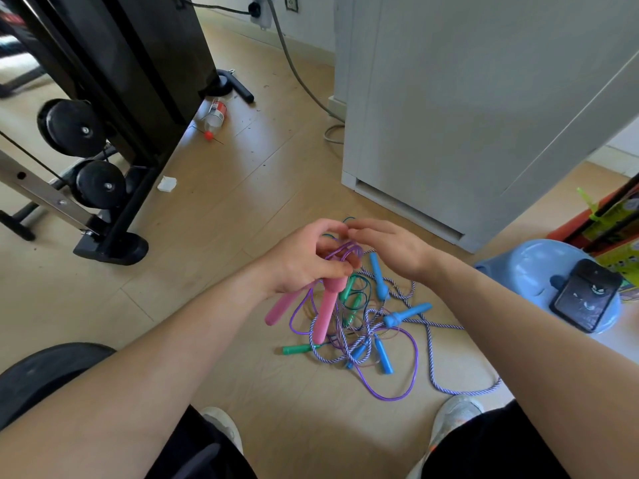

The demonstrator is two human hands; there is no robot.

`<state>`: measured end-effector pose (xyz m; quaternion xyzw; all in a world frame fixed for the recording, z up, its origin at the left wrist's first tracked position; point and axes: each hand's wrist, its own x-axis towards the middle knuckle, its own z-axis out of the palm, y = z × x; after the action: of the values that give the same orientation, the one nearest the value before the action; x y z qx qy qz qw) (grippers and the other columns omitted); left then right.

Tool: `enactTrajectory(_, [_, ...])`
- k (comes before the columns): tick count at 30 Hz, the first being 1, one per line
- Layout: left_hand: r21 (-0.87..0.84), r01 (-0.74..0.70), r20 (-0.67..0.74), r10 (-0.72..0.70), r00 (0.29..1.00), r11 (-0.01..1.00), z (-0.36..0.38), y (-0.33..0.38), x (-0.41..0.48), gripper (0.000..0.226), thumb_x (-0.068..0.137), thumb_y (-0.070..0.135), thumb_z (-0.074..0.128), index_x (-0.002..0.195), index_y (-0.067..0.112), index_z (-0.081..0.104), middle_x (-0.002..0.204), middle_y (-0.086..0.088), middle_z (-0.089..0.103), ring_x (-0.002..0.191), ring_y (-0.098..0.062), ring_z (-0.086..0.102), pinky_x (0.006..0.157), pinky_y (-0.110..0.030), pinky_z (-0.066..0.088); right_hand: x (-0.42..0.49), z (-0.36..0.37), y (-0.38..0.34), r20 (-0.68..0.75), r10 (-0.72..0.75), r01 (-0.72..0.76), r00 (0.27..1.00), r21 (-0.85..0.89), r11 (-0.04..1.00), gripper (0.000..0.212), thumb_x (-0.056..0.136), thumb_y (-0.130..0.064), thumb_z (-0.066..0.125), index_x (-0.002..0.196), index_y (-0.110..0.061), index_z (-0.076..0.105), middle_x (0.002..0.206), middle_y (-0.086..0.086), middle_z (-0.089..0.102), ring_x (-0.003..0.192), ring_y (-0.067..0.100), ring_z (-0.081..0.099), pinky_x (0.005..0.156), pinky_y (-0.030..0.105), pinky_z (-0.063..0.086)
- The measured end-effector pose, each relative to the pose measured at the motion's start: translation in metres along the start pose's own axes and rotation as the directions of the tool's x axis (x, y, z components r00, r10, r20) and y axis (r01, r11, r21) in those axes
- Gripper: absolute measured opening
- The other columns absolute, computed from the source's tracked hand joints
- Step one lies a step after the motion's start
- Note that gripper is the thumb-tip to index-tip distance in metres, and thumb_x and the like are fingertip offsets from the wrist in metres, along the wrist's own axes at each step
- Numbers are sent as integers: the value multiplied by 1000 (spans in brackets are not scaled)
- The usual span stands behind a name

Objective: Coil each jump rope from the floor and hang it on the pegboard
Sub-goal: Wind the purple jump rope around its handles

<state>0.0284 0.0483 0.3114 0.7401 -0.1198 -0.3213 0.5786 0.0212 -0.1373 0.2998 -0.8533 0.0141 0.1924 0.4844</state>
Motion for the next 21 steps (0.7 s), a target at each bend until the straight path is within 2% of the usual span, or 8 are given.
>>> enactTrajectory(2, [3,0,34,0,999,1000,-2,2,-1,53,88,-14,63,134,3,44,95,-16,71,53,-6,64,44,-10,42,-3,2,-1,68,-6,5,998,15,1000,35,94,-47,48,91,-19,70,83,-10,66,81,11,60,84,32,44])
enactTrajectory(5, [18,32,81,-34,996,999,-4,2,-1,56,88,-13,63,137,5,43,102,-18,70,55,-3,62,45,-10,41,-3,-8,-2,97,-36,54,995,-193,980,44,99,-46,51,70,-16,67,58,-3,56,57,12,48,63,35,40])
enactTrajectory(7, [39,72,137,-77,988,997,-4,2,-2,50,89,-10,65,134,4,47,102,-17,70,56,-2,62,46,-11,41,-2,-18,-2,103,-45,71,994,-257,964,40,91,-50,63,70,-16,68,58,3,50,57,12,42,58,35,35])
enactTrajectory(10, [68,125,186,-136,973,990,-5,-1,-3,43,86,-4,70,125,9,57,99,-14,72,64,-4,66,52,-13,46,-3,-28,-5,109,-73,92,991,-181,979,29,84,-39,77,77,-11,71,60,-4,54,58,10,45,59,29,37])
enactTrajectory(13, [96,112,201,-130,971,989,-9,-7,-1,38,82,-3,75,117,5,62,97,-12,72,83,-16,69,78,-29,59,-5,-33,-8,109,-104,121,989,-164,979,20,85,-26,77,85,-6,74,59,-9,60,52,2,48,54,17,38])
enactTrajectory(15, [105,115,212,-135,968,988,-10,-7,-1,39,81,-4,76,117,0,62,95,-11,72,87,-18,69,89,-37,57,-4,-35,-7,102,-78,96,992,-188,978,25,87,-27,75,83,-3,72,60,-4,57,53,6,46,55,23,37])
enactTrajectory(19, [99,129,241,-150,959,987,-10,-7,-4,40,68,6,81,105,11,66,90,-5,72,83,-20,69,90,-43,56,-5,-34,-5,87,-55,67,995,-148,987,33,90,-31,70,65,-12,62,56,-4,51,54,10,43,58,28,36])
enactTrajectory(21, [99,124,261,-146,954,987,-11,-7,-6,36,68,5,80,101,15,67,88,-2,72,82,-23,70,84,-40,59,-5,-31,-6,71,-88,94,994,-78,993,29,92,-27,69,70,-9,65,60,-1,53,57,12,44,59,28,37])
